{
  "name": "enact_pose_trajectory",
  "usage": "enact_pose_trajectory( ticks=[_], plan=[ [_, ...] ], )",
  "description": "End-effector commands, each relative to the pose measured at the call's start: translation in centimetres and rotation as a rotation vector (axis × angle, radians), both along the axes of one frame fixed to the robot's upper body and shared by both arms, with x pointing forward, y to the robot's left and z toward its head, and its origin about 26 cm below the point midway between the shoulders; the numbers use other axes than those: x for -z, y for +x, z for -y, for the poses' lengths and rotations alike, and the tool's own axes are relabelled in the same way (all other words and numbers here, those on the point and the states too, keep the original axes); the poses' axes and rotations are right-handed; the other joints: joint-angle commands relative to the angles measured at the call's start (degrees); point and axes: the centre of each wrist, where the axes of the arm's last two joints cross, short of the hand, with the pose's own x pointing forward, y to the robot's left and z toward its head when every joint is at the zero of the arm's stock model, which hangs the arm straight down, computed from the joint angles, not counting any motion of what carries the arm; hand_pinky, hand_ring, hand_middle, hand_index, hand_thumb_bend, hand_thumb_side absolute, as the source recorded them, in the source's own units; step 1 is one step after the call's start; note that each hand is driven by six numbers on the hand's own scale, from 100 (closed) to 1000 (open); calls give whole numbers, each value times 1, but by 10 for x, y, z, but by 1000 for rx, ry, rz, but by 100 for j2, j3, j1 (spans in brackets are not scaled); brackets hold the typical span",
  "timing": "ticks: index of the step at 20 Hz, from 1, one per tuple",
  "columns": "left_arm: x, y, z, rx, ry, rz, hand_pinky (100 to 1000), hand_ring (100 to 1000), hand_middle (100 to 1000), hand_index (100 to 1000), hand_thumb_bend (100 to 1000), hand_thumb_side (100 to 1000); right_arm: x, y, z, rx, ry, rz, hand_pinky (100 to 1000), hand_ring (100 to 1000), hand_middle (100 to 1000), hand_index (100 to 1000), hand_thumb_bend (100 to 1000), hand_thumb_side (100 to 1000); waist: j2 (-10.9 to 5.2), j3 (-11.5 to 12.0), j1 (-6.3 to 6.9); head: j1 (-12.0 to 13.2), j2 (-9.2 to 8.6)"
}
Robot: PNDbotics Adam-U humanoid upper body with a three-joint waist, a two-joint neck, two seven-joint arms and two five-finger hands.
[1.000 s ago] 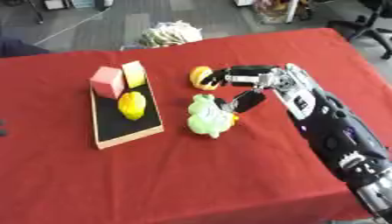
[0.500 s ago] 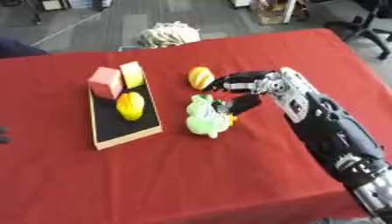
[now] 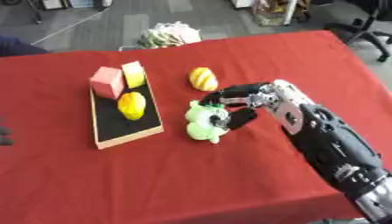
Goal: Pick up objects on the table and place them in the box.
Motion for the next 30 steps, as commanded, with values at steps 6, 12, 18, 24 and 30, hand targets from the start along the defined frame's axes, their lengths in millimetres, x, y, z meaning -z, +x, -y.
enact_pose_trajectory(
  ticks=[6, 12, 18, 24, 30],
  plan=[
    [-2, 1, 0, -2, 10, 9, 782, 610, 616, 817, 100, 625, -26, -10, -2, -291, -90, 10, 504, 483, 472, 661, 100, 259, -128, -30, -118, -22, 25],
    [-1, 1, 0, -12, 1, 9, 782, 610, 615, 817, 100, 627, -37, -8, -5, -222, 111, 113, 264, 277, 263, 435, 100, 224, -142, -29, -114, -26, 25],
    [-1, 1, 0, -14, -2, 9, 782, 610, 615, 817, 100, 627, -60, -4, -16, -215, 222, 201, 232, 250, 236, 409, 100, 220, -154, -31, -111, -49, 25],
    [-1, 1, 0, -14, 1, 10, 783, 611, 616, 817, 100, 629, -48, -10, -17, -285, 17, 47, 824, 924, 949, 1000, 100, 816, -145, -15, -134, -77, 25],
    [0, 1, -1, -13, 8, 2, 791, 611, 616, 818, 100, 633, -38, -25, -15, -388, -202, 52, 875, 980, 1000, 1000, 100, 853, -152, -1, -168, -104, 25]
  ],
)
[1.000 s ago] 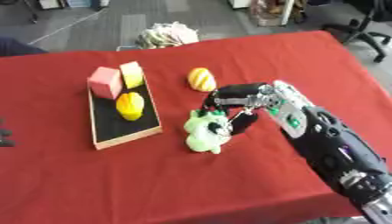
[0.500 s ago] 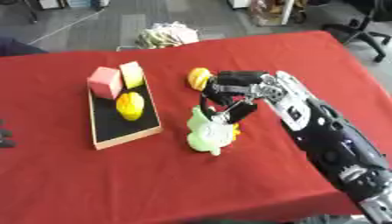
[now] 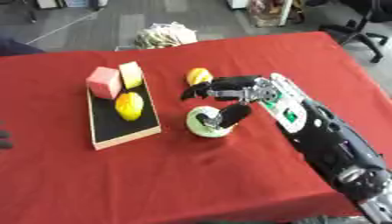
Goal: Pick up objects on the table and place them in the box.
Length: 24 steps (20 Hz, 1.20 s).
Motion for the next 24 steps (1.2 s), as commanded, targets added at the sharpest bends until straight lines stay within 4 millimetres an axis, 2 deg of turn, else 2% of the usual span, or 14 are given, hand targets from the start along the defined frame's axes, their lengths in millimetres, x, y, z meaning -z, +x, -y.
enact_pose_trajectory(
  ticks=[1, 3, 6, 8, 12, 14, 15, 17, 18, 19, 21, 22, 23, 24],
  plan=[
    [-4, 0, -3, -5, 16, 15, 791, 611, 616, 818, 100, 632, -13, -1, 4, -252, -298, 33, 877, 982, 1000, 1000, 100, 840, -158, -6, -89, -21, 24],
    [-5, 1, -2, -1, 15, 16, 793, 611, 616, 819, 100, 629, -10, 0, 4, -239, -340, 43, 885, 990, 1000, 1000, 100, 812, -165, -2, -74, -16, 24],
    [-4, 0, -3, -5, 15, 15, 794, 611, 616, 819, 100, 628, -12, 1, 1, -223, -388, 82, 901, 1000, 1000, 1000, 230, 713, -173, 3, -49, -23, 24],
    [-4, 0, -4, -8, 14, 13, 794, 611, 616, 819, 100, 628, -13, 1, -2, -209, -396, 117, 902, 1000, 1000, 1000, 274, 685, -173, 5, -39, -33, 24],
    [-4, 0, -3, -3, 14, 13, 796, 611, 616, 819, 100, 629, -3, 1, -4, -196, -430, 149, 888, 991, 1000, 1000, 294, 699, -170, 13, -32, -44, 24],
    [-4, 0, -3, -4, 15, 12, 796, 611, 616, 819, 100, 630, 3, 3, -4, -196, -452, 156, 875, 975, 991, 1000, 339, 666, -167, 15, -33, -49, 24],
    [-3, 0, -3, -3, 14, 12, 796, 611, 616, 819, 100, 630, 6, 3, -3, -194, -463, 159, 861, 959, 976, 1000, 359, 615, -166, 17, -33, -50, 24],
    [-3, 0, -2, 0, 14, 12, 796, 611, 617, 819, 100, 630, 11, 5, -3, -187, -478, 170, 811, 908, 940, 1000, 372, 523, -165, 19, -29, -50, 24],
    [-3, 0, -2, 1, 13, 12, 797, 611, 617, 819, 100, 629, 13, 6, -2, -178, -477, 178, 765, 865, 906, 1000, 381, 547, -165, 19, -26, -51, 24],
    [-3, 0, -2, 1, 13, 12, 798, 611, 617, 819, 100, 630, 14, 7, -1, -167, -467, 192, 713, 816, 859, 968, 369, 556, -166, 19, -24, -51, 24],
    [-3, 0, -2, 1, 11, 11, 798, 611, 617, 819, 100, 631, 13, 9, 1, -129, -410, 235, 542, 662, 734, 860, 306, 550, -169, 15, -19, -47, 24],
    [-3, 0, -2, 1, 11, 10, 798, 610, 617, 819, 100, 631, 14, 10, 3, -105, -369, 260, 514, 634, 711, 840, 288, 540, -170, 14, -18, -45, 24],
    [-3, 0, -2, 1, 10, 10, 798, 610, 617, 819, 100, 632, 13, 11, 5, -77, -315, 290, 419, 552, 604, 743, 205, 487, -172, 12, -16, -39, 24],
    [-2, 0, -1, 1, 9, 9, 798, 610, 617, 819, 100, 632, 14, 11, 7, -56, -270, 312, 419, 552, 604, 743, 205, 487, -173, 12, -15, -37, 24]
  ],
)
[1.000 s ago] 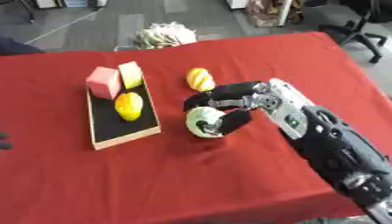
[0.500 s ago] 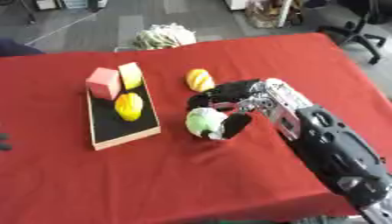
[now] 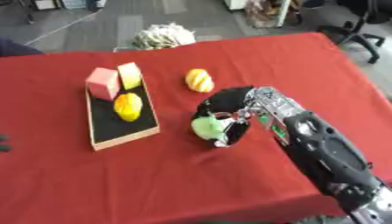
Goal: Pick up objects on the table and place them in the box.
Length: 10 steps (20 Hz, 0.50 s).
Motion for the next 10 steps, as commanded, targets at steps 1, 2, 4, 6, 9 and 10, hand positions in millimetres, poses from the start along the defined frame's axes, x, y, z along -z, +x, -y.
enact_pose_trajectory(
  ticks=[1, 2, 4, 6, 9, 10],
  plan=[
    [-5, 1, -2, 0, 10, 19, 798, 610, 617, 819, 100, 631, -11, 6, 9, -8, 69, 72, 338, 490, 536, 689, 153, 436, -153, -1, -6, 10, 24],
    [-5, 1, -3, -1, 10, 19, 798, 609, 617, 819, 100, 631, -13, 7, 10, -2, 117, 95, 320, 477, 525, 681, 132, 417, -155, -4, -6, 14, 24],
    [-5, 1, -3, -3, 9, 20, 798, 609, 617, 819, 100, 631, -21, 11, 12, 2, 207, 125, 266, 437, 487, 655, 100, 351, -165, -10, -10, 16, 24],
    [-5, 0, -3, -5, 7, 19, 798, 608, 616, 819, 100, 630, -32, 15, 9, -8, 275, 139, 248, 424, 476, 653, 100, 308, -177, -7, -10, 20, 24],
    [-5, 0, -2, -7, 3, 22, 797, 608, 616, 818, 100, 626, -58, 23, -11, -64, 367, 154, 231, 411, 464, 653, 100, 262, -197, 23, 6, 19, 24],
    [-5, 0, -2, -7, 0, 23, 797, 608, 615, 818, 100, 626, -66, 26, -20, -89, 393, 152, 232, 412, 464, 656, 100, 254, -204, 38, 16, 16, 24]
  ],
)
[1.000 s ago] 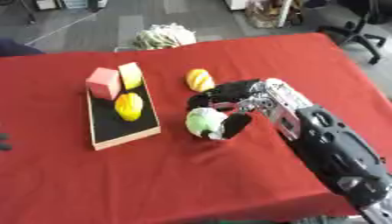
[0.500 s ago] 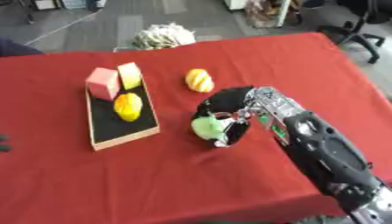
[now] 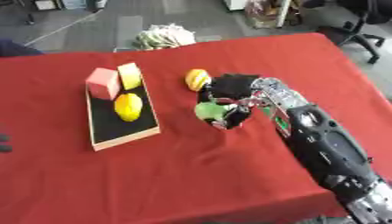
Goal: Pick up objects on the table and place them in the box.
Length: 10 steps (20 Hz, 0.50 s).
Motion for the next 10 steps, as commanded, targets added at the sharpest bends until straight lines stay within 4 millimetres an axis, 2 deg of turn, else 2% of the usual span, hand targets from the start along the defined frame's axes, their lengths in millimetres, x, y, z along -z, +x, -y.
enact_pose_trajectory(
  ticks=[1, 4, 10],
  plan=[
    [-6, 1, -1, -6, -3, 25, 797, 607, 615, 818, 100, 626, -31, 7, -23, -75, 95, 31, 237, 415, 462, 660, 100, 235, -177, 50, 30, -10, 24],
    [-6, 2, 2, -3, -18, 27, 797, 606, 614, 818, 100, 624, -42, 13, -59, -163, 164, 7, 260, 429, 461, 669, 100, 201, -200, 160, 81, -65, 24],
    [-6, 3, 6, 11, -31, 29, 796, 605, 612, 818, 100, 616, -17, 25, -117, -228, 195, -89, 276, 440, 475, 693, 100, 186, -221, 457, 170, -205, 24]
  ],
)
